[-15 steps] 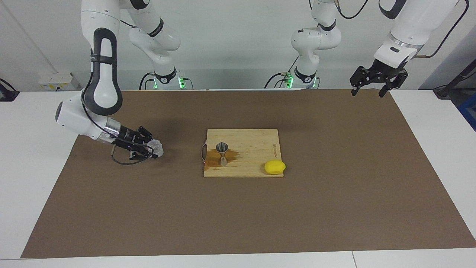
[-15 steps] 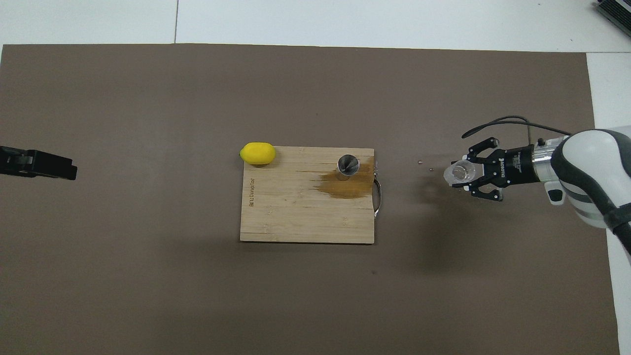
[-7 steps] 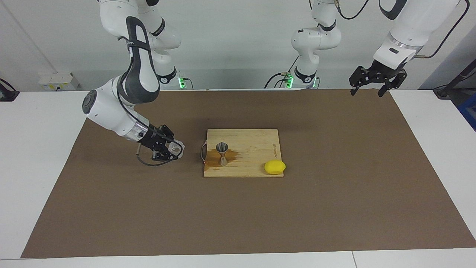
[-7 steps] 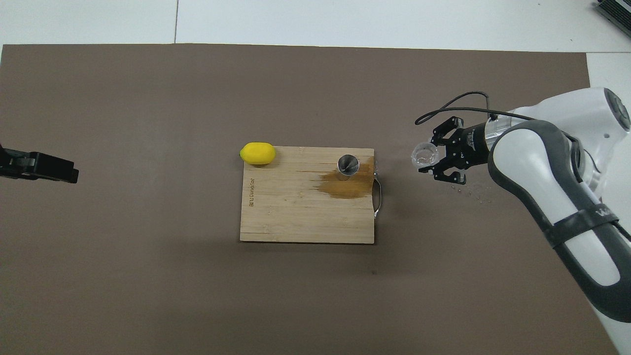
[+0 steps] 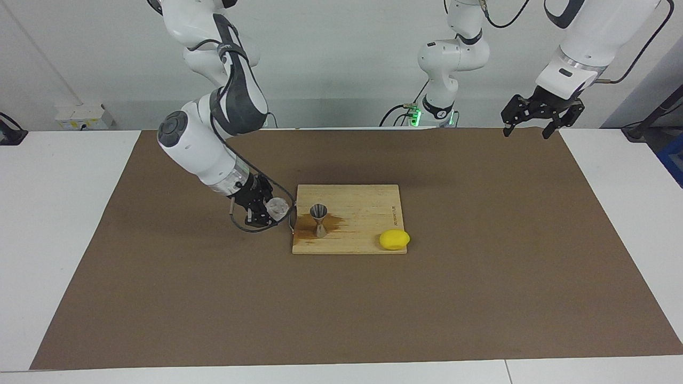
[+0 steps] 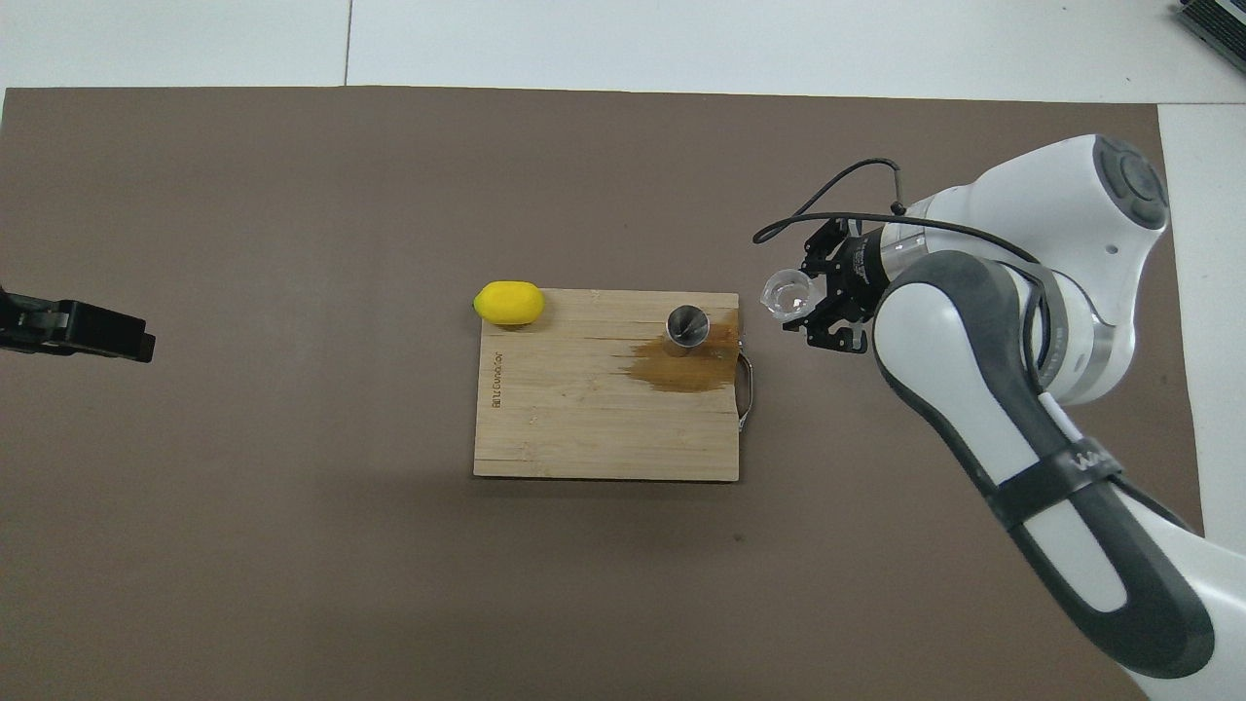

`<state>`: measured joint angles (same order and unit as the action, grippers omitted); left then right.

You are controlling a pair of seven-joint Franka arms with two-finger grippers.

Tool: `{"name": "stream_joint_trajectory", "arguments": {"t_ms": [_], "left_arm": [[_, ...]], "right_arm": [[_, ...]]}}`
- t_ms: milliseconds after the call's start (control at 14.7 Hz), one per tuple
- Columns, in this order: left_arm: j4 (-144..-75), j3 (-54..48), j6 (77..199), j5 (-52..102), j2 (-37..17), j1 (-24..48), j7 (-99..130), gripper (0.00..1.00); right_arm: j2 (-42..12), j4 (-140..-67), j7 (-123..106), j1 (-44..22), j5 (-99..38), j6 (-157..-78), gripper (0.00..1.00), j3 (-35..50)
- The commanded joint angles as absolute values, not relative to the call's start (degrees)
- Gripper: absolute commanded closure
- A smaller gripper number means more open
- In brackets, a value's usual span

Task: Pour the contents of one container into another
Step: 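Tilt the glass cup over the metal cup with the right gripper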

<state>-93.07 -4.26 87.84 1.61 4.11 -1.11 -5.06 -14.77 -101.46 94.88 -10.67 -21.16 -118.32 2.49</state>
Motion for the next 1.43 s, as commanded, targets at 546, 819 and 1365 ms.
{"name": "stream_joint_trajectory", "arguments": {"t_ms": [546,819,1365], "left_arm": [[-93.25,-4.57,87.10,1.05,4.48,-1.67,-5.54,0.00],[-93.34,-4.57,87.10,1.05,4.48,-1.58,-5.54,0.00],[-93.25,-4.57,87.10,1.05,4.48,-1.67,-5.54,0.00]], "right_arm": [[-17.75,-95.80,108.37,-18.36,-7.56,-121.37,1.00,2.37],[-17.75,-96.41,113.20,-20.47,-1.59,-124.27,1.00,2.55],[-16.96,-98.70,113.20,-23.55,7.81,-124.10,1.00,2.55]]}}
